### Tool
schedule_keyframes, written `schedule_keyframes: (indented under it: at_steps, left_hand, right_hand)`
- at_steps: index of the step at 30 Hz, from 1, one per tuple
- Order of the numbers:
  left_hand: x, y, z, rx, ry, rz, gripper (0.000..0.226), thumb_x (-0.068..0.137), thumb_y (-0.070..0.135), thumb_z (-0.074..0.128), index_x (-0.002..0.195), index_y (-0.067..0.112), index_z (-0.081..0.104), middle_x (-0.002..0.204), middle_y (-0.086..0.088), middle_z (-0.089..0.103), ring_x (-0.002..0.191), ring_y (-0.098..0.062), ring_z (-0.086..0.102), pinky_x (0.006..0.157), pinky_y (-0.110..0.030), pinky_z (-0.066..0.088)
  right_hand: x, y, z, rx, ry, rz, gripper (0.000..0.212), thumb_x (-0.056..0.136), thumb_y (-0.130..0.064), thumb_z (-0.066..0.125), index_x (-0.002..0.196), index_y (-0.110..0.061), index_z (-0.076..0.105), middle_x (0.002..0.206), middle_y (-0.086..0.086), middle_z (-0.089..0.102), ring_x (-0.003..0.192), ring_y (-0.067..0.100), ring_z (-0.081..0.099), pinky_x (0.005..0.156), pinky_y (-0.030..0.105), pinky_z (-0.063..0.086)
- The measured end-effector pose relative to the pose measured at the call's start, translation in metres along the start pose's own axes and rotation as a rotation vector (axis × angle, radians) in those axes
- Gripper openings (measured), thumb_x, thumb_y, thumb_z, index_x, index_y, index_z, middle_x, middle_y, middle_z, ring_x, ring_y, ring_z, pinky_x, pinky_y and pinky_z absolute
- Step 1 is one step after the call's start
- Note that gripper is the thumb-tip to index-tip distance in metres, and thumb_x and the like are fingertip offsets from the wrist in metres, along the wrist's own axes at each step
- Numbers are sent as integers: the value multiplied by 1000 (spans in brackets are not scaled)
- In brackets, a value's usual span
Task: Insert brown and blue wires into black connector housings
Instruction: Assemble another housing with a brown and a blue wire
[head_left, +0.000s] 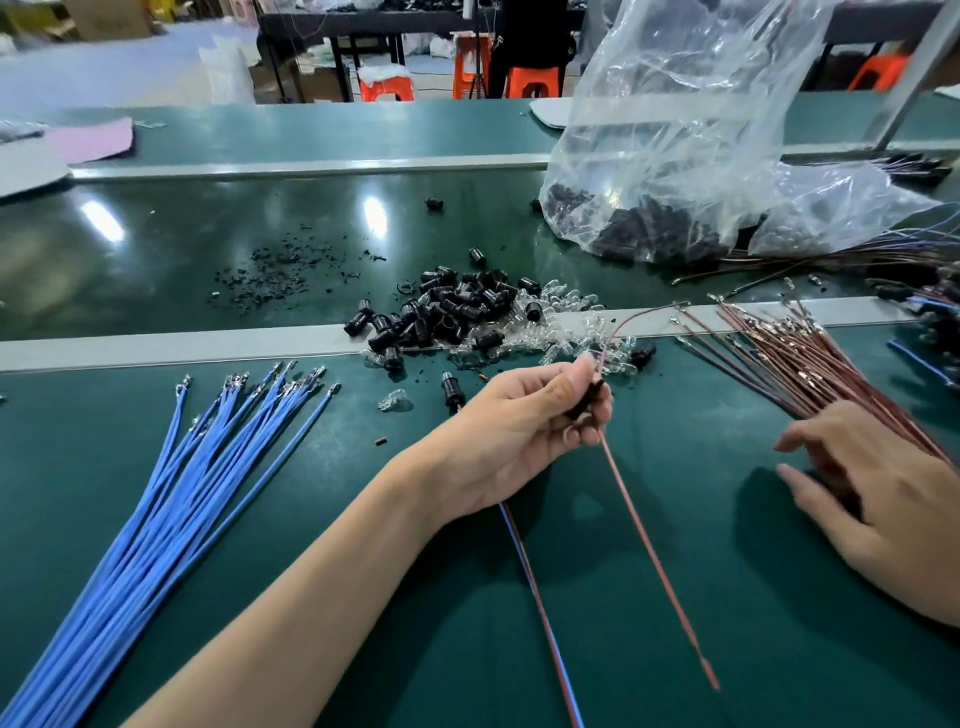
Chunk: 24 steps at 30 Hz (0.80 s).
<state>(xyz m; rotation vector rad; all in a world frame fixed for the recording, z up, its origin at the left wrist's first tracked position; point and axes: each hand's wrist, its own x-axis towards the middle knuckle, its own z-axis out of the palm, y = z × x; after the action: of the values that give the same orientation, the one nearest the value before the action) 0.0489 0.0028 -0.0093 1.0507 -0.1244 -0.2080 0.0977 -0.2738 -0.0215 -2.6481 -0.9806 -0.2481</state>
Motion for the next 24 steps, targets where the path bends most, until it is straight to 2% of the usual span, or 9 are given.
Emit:
schedule_keyframes:
  at_steps: [4, 6, 9, 11, 13, 16, 19, 21, 24]
  left_hand:
    - [-1, 3, -4, 61, 4, 13, 23, 81, 28, 50, 77, 7, 60, 68, 2, 63, 59, -7, 55, 60, -12, 47]
    - [-1, 2, -4, 125, -1, 27, 22, 80, 27, 51, 79, 6, 58, 69, 3, 64, 60, -6, 57, 62, -13, 47]
    - [-1, 1, 0, 162, -10, 51, 19, 80, 25, 51, 79, 7, 58, 70, 4, 67, 61, -5, 60, 63, -13, 49]
    - [-2, 0, 3, 185, -6, 69, 18, 80, 25, 52, 79, 9, 59, 71, 4, 68, 62, -6, 61, 64, -14, 49]
    - [-3, 1, 3, 254, 1, 91, 17, 81, 27, 52, 79, 11, 59, 73, 3, 67, 66, -8, 61, 67, -17, 49]
    - [-5, 4, 3, 389, 78, 196, 17, 83, 27, 51, 82, 11, 57, 74, -2, 66, 64, -8, 61, 65, -18, 49]
    - [-9, 7, 3, 508, 300, 434, 14, 85, 27, 50, 83, 14, 53, 63, 1, 63, 51, -11, 57, 53, -18, 45]
    - [-16, 5, 1, 644, 459, 537, 13, 87, 32, 50, 83, 20, 51, 53, 8, 53, 44, -11, 45, 47, -21, 38]
    - [-32, -4, 1, 869, 457, 489, 11, 91, 36, 50, 84, 28, 50, 58, 14, 47, 53, -8, 37, 52, -27, 36]
  right_hand:
    - [-8, 17, -11, -120, 3, 159, 28, 84, -66, 28, 87, -41, 42, 94, -35, 45, 66, 20, 52, 64, 39, 46]
    - [5, -2, -17, -54, 52, 171, 33, 83, -69, 33, 84, -41, 50, 88, -32, 54, 62, 9, 53, 62, 33, 49]
    - [21, -61, -22, 605, -179, 197, 54, 71, -83, 45, 84, -36, 68, 70, -12, 67, 46, 1, 50, 46, 7, 37]
    - [28, -92, -14, 998, -416, 196, 42, 72, -65, 62, 81, -25, 71, 63, -2, 66, 41, 0, 44, 42, 7, 34]
    - [35, -111, 0, 1093, -452, 153, 23, 79, -39, 67, 73, -17, 70, 60, 1, 63, 40, 3, 41, 40, 9, 32]
    - [45, -121, 19, 1256, -346, 173, 19, 79, -31, 65, 68, -16, 68, 59, 4, 61, 38, 6, 40, 37, 11, 30]
    - [56, -118, 28, 1439, -113, 231, 22, 79, -32, 54, 72, -11, 55, 58, 10, 63, 35, 12, 48, 34, 15, 35]
    - [62, -110, 32, 1461, 60, 227, 22, 84, -30, 48, 79, -9, 45, 60, 11, 65, 38, 16, 53, 36, 18, 40]
    - [67, -103, 34, 1469, 217, 186, 13, 80, -21, 55, 86, -12, 48, 68, 7, 68, 51, 14, 59, 49, 19, 48]
